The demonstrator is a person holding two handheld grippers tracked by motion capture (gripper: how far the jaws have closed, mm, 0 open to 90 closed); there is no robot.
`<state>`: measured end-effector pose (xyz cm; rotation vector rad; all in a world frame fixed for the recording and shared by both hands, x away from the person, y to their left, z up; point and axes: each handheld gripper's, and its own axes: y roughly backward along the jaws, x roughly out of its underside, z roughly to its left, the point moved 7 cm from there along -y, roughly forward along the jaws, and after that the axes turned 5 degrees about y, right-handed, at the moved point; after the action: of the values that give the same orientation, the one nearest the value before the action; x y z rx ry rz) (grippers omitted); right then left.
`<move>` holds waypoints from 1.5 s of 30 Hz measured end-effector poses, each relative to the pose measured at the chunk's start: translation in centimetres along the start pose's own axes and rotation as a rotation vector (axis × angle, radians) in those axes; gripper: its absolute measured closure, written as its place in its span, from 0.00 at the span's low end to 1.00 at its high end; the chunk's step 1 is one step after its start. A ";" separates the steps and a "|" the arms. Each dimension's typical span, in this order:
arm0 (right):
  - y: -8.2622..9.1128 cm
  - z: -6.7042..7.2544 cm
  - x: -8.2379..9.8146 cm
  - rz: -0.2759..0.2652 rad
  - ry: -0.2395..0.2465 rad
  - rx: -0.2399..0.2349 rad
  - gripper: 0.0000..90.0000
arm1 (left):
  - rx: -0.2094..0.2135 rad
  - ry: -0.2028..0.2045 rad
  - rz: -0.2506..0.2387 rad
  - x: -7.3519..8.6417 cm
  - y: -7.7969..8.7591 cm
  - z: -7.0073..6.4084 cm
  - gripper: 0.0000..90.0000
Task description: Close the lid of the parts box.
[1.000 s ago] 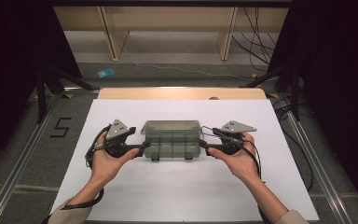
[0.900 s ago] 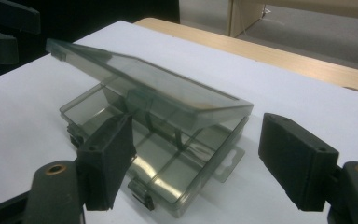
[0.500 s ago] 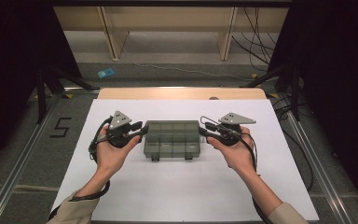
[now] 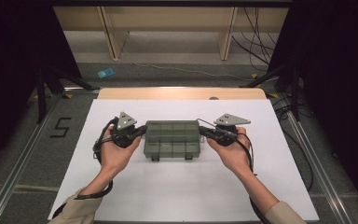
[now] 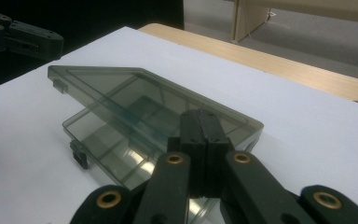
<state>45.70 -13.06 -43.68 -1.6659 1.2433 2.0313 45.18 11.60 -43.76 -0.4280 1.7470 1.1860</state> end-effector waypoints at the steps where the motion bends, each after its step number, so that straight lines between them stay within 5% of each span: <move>1: 0.0 0.1 0.0 0.006 -0.004 -0.004 1.00 | 0.005 0.016 -0.009 0.0 -0.1 -0.2 1.00; 14: -0.6 0.2 0.7 0.032 0.008 -0.002 1.00 | 0.015 -0.007 0.033 0.9 -0.1 -0.1 1.00; 17: -0.5 0.3 0.8 0.047 0.008 -0.002 1.00 | 0.021 -0.050 0.069 1.2 0.2 0.1 1.00; 20: -0.6 0.3 0.9 0.042 0.008 -0.002 1.00 | 0.023 -0.021 0.047 1.2 0.0 -0.2 1.00; 22: -0.5 0.3 1.2 0.061 0.008 -0.001 1.00 | 0.023 -0.054 0.077 1.4 0.2 0.1 1.00; 25: -0.7 0.3 1.3 0.056 0.008 -0.003 1.00 | 0.024 -0.003 0.049 1.5 -0.1 -0.2 1.00; 27: -0.7 0.3 1.4 0.058 0.008 -0.001 1.00 | 0.028 -0.047 0.085 1.8 0.1 0.1 1.00; 40: -0.9 0.5 2.2 0.087 0.011 -0.008 1.00 | 0.031 -0.049 0.096 2.3 -0.1 -0.1 1.00; 42: -1.0 0.5 2.3 0.086 0.014 -0.009 1.00 | 0.033 -0.017 0.079 2.4 -0.4 -0.4 1.00; 43: -1.0 0.5 2.3 0.086 0.014 -0.009 1.00 | 0.038 -0.058 0.108 2.6 -0.2 -0.2 1.00; 45: -0.9 0.5 2.4 0.101 0.004 -0.011 1.00 | 0.036 -0.057 0.100 2.7 -0.4 -0.2 1.00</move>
<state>45.14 -12.89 -46.18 -1.6436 1.3453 2.0966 44.01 11.77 -46.18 -0.2855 1.7548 1.2230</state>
